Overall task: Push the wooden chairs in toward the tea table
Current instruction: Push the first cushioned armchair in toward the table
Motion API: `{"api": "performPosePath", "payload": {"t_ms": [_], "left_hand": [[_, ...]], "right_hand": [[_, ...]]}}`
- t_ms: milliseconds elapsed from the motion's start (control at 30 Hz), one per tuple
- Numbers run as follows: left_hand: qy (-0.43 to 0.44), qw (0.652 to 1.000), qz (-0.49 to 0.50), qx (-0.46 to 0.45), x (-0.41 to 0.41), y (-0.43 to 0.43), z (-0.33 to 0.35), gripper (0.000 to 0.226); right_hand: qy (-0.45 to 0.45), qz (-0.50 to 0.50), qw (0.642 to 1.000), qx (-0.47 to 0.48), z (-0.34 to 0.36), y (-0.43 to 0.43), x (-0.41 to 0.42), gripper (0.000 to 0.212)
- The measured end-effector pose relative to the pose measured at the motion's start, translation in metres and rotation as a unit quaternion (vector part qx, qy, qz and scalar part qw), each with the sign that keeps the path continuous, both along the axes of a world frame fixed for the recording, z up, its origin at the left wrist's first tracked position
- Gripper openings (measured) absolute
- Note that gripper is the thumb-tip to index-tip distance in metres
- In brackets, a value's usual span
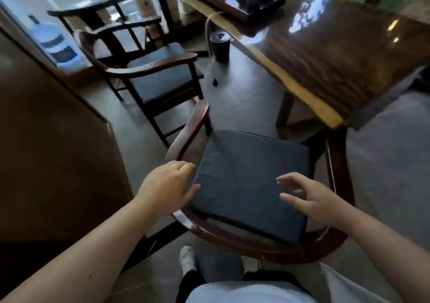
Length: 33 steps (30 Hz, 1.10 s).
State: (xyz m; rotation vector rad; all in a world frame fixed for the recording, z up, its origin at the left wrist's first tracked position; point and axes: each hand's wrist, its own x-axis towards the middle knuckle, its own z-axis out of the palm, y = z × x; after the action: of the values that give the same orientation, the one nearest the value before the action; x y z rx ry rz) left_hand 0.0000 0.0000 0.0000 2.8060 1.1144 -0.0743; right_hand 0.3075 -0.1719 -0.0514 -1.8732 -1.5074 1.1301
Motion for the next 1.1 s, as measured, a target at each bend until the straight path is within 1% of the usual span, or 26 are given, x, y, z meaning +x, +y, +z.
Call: {"api": "performPosePath", "payload": {"t_ms": [33,67,100,167,300,367,433,500,533,600,667,767,800,833,900,967,1033,1100], "left_hand": [[-0.002,1.0,-0.007,-0.012,0.001,0.003,-0.006,0.05],[-0.005,0.999,-0.021,-0.03,0.003,0.01,-0.013,0.049],[-0.009,0.999,-0.03,-0.033,0.003,0.012,-0.019,0.048],[-0.008,0.997,-0.047,-0.053,0.005,0.018,-0.029,0.046],[-0.019,0.988,-0.122,-0.095,0.001,0.046,-0.044,0.042],[-0.034,0.984,-0.134,-0.113,-0.002,0.058,-0.049,0.038],[-0.042,0.979,-0.147,-0.136,-0.008,0.071,-0.055,0.035],[-0.034,0.972,-0.171,-0.158,-0.012,0.08,-0.062,0.037],[-0.024,0.967,-0.185,-0.175,-0.014,0.082,-0.066,0.04],[-0.004,0.957,-0.216,-0.194,-0.018,0.08,-0.075,0.047],[0.016,0.947,-0.246,-0.204,-0.023,0.074,-0.084,0.058],[0.046,0.926,-0.301,-0.222,-0.033,0.057,-0.097,0.077],[0.056,0.918,-0.321,-0.224,-0.034,0.051,-0.1,0.079],[0.063,0.91,-0.342,-0.225,-0.035,0.044,-0.102,0.077],[0.079,0.897,-0.378,-0.216,-0.032,0.029,-0.109,0.065],[0.083,0.894,-0.388,-0.208,-0.028,0.014,-0.114,0.045],[0.079,0.901,-0.377,-0.201,-0.023,0.008,-0.118,0.029],[0.082,0.898,-0.391,-0.186,-0.02,0.008,-0.12,0.023]], "right_hand": [[0.042,-0.026,0.999,-0.003,-0.004,-0.006,-0.003,0.042],[0.063,-0.05,0.996,-0.025,-0.008,-0.015,-0.008,0.039],[0.076,-0.064,0.995,-0.026,-0.009,-0.021,-0.012,0.038],[0.076,-0.088,0.992,-0.042,-0.011,-0.034,-0.024,0.036],[0.068,-0.193,0.976,-0.073,-0.018,-0.045,-0.062,0.024],[0.067,-0.23,0.968,-0.075,-0.019,-0.047,-0.081,0.022],[0.063,-0.267,0.959,-0.072,-0.02,-0.046,-0.102,0.022],[0.059,-0.289,0.952,-0.077,-0.024,-0.046,-0.122,0.024],[0.051,-0.296,0.95,-0.08,-0.025,-0.045,-0.131,0.026],[0.027,-0.309,0.947,-0.081,-0.03,-0.045,-0.142,0.038],[-0.012,-0.295,0.95,-0.097,-0.031,-0.045,-0.147,0.054],[-0.114,-0.198,0.962,-0.15,-0.034,-0.047,-0.154,0.083],[-0.145,-0.167,0.962,-0.159,-0.037,-0.048,-0.154,0.089],[-0.163,-0.153,0.962,-0.159,-0.04,-0.05,-0.153,0.09],[-0.181,-0.181,0.957,-0.135,-0.048,-0.056,-0.148,0.081],[-0.209,-0.2,0.948,-0.131,-0.054,-0.064,-0.14,0.068],[-0.236,-0.185,0.942,-0.151,-0.059,-0.071,-0.133,0.06],[-0.263,-0.168,0.94,-0.139,-0.063,-0.075,-0.129,0.053]]}}
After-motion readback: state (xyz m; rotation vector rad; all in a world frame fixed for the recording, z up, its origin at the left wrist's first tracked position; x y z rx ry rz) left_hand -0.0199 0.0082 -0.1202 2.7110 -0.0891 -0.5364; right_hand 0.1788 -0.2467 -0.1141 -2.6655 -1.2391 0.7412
